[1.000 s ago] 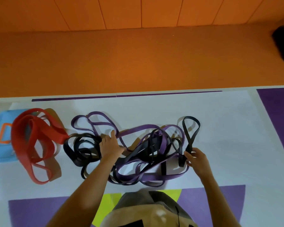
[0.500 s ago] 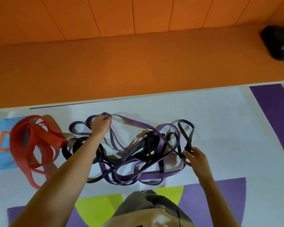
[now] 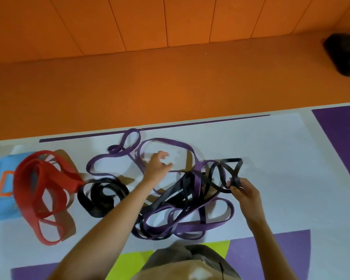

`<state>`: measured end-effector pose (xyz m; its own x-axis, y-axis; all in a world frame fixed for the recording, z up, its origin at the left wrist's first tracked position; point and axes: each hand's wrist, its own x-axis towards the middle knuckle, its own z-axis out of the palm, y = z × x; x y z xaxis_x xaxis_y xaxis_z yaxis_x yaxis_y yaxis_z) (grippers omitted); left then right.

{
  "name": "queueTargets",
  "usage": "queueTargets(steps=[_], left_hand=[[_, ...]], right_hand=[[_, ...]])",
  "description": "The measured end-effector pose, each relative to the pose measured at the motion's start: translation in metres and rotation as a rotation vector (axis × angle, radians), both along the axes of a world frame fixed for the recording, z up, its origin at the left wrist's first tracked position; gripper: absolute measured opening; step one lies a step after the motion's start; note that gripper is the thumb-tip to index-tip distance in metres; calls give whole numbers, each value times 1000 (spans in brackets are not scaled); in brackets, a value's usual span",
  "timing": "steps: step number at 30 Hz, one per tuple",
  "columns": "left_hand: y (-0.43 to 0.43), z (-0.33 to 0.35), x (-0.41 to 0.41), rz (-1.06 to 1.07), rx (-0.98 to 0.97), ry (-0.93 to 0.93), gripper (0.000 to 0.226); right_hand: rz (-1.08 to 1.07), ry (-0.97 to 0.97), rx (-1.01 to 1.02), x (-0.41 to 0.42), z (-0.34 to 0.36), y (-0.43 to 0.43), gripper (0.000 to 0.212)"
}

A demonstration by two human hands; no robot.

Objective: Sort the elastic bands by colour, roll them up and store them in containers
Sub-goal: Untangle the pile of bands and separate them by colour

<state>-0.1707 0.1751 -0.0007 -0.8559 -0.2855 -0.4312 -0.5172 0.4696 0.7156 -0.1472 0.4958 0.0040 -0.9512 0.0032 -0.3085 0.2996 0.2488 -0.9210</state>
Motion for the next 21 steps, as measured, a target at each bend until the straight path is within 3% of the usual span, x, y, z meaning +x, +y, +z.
queueTargets(steps=[2, 4, 7, 9, 12, 15, 17, 20, 21], left_hand=[[29, -12, 7, -281, 105, -175, 68], [47, -26, 14, -429, 47, -227, 76], [60, -38, 23, -232, -147, -14, 32], [61, -39, 30, -150, -105, 73, 24], [59, -41, 43, -216, -71, 131, 24], [56, -47, 55, -219, -63, 87, 29], [58, -51, 58, -269, -75, 15, 46], [65, -53, 56, -314, -175, -38, 57], [67, -54, 54, -306, -206, -41, 56]], right_hand=[[29, -12, -48, -1, 0, -2, 23], [49, -44, -82, -2, 2, -1, 22], [59, -103, -121, -5, 3, 0, 5], [-9, -138, -76, -10, 0, 2, 28], [-127, -169, 122, -16, -8, 7, 47], [-96, -223, 364, -19, -23, 14, 60], [-25, -230, 476, -23, -29, 11, 59], [-25, -215, 597, -23, -31, -3, 32], [-34, -236, 658, -23, -30, -10, 48]])
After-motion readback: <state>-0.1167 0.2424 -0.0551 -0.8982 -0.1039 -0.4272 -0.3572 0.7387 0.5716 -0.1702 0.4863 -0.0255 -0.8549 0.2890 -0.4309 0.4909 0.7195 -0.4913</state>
